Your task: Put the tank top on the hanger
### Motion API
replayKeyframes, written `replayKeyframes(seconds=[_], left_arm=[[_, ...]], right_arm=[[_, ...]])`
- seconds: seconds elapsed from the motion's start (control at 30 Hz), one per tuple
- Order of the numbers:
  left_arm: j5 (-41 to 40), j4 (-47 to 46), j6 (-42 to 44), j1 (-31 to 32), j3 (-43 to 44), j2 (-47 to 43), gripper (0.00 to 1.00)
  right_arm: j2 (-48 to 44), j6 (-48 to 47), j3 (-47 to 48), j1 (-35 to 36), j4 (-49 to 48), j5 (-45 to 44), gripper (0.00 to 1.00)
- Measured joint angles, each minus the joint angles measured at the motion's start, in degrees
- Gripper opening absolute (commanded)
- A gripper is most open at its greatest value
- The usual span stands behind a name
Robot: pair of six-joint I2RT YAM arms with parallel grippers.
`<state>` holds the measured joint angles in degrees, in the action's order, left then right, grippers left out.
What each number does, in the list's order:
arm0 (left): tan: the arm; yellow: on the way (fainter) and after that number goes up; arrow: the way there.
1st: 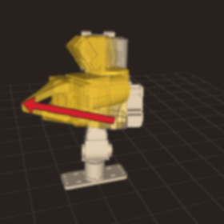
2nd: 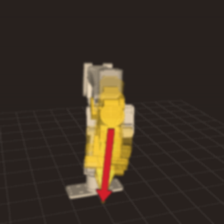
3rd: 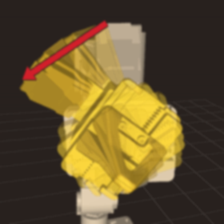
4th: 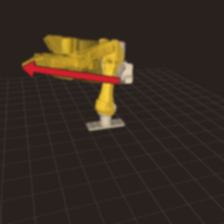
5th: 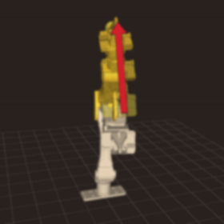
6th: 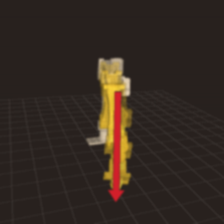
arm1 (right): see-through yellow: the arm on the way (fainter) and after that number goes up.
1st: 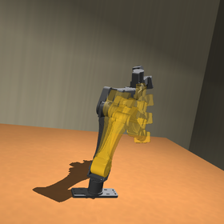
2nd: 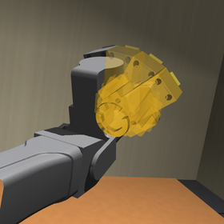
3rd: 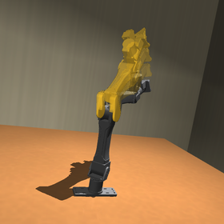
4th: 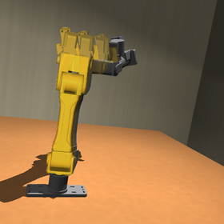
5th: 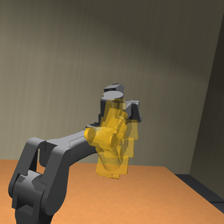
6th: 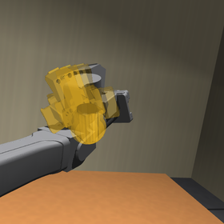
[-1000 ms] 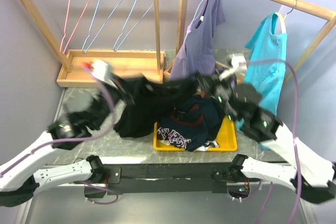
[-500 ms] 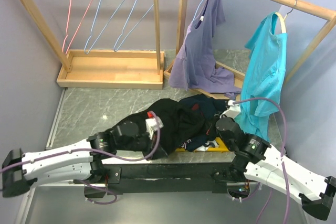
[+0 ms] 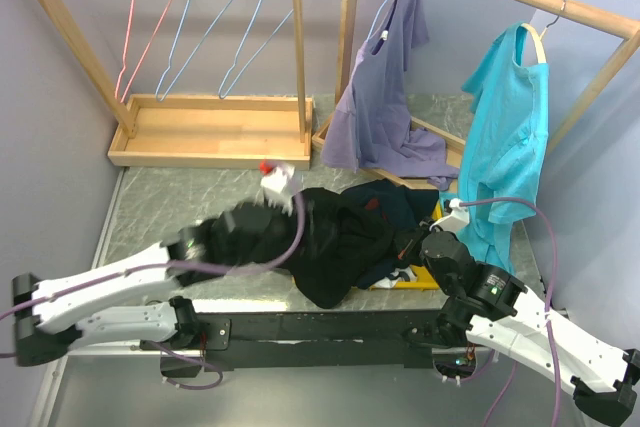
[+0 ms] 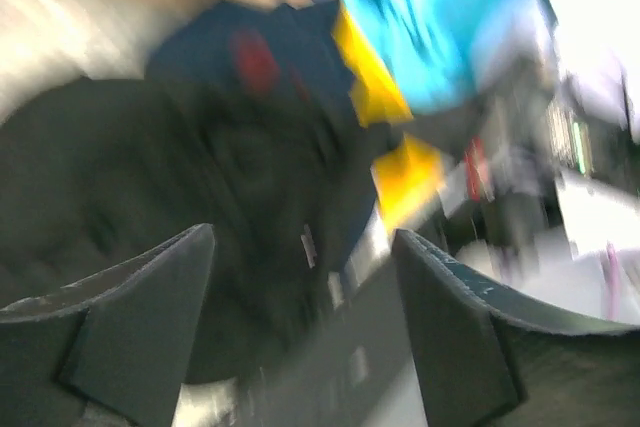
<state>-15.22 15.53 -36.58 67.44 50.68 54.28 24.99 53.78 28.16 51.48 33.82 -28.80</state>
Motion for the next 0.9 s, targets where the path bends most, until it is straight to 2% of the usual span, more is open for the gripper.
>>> replayKeyframes(seconds=[0.07, 0.17, 0.23, 0.33, 0.47, 0.63, 0.8, 0.83, 0.9], left_arm=[[-2.56, -0.66, 1.18, -3.67, 5.73, 6.36, 0.67], [-3.63, -0.85, 3.21, -8.81, 10.45, 16.22, 0.66], [-4.48, 0.72, 4.96, -10.56, 12.76, 24.24, 0.66], [-4.28, 3.13, 6.91, -10.95, 14.62, 30.84, 0.65], [-3.74, 5.07, 8.52, -10.84, 17.68, 36.46, 0.64], [-3.23, 4.57, 9.38, -10.84, 18.32, 37.77, 0.62], [-3.15, 2.62, 9.66, -10.84, 18.47, 39.87, 0.33], [-3.37, 2.43, 9.77, -10.84, 18.45, 40.37, 0.23], [-4.04, 2.32, 9.53, -10.84, 18.32, 40.65, 0.1]], right_arm=[[-0.13, 0.17, -0.31, 0.0, 0.04, 0.11, 0.0], [-0.11, 0.2, -0.33, 0.0, -0.04, 0.44, 0.0], [-0.09, 0.13, -0.33, 0.0, -0.07, 0.59, 0.0], [-0.11, -0.31, -0.33, 0.0, -0.26, 0.81, 0.0], [-0.11, -1.11, -0.31, 0.0, -0.35, 0.83, 0.0], [-0.61, -1.57, -0.31, 0.0, -0.35, 0.81, 0.0], [-1.18, -1.84, -0.31, 0.0, -0.57, 0.81, 0.0], [-1.18, -1.99, -0.31, 0.0, -0.66, 0.81, 0.0], [-1.14, -2.34, -0.2, 0.0, -0.94, 0.81, 0.0]])
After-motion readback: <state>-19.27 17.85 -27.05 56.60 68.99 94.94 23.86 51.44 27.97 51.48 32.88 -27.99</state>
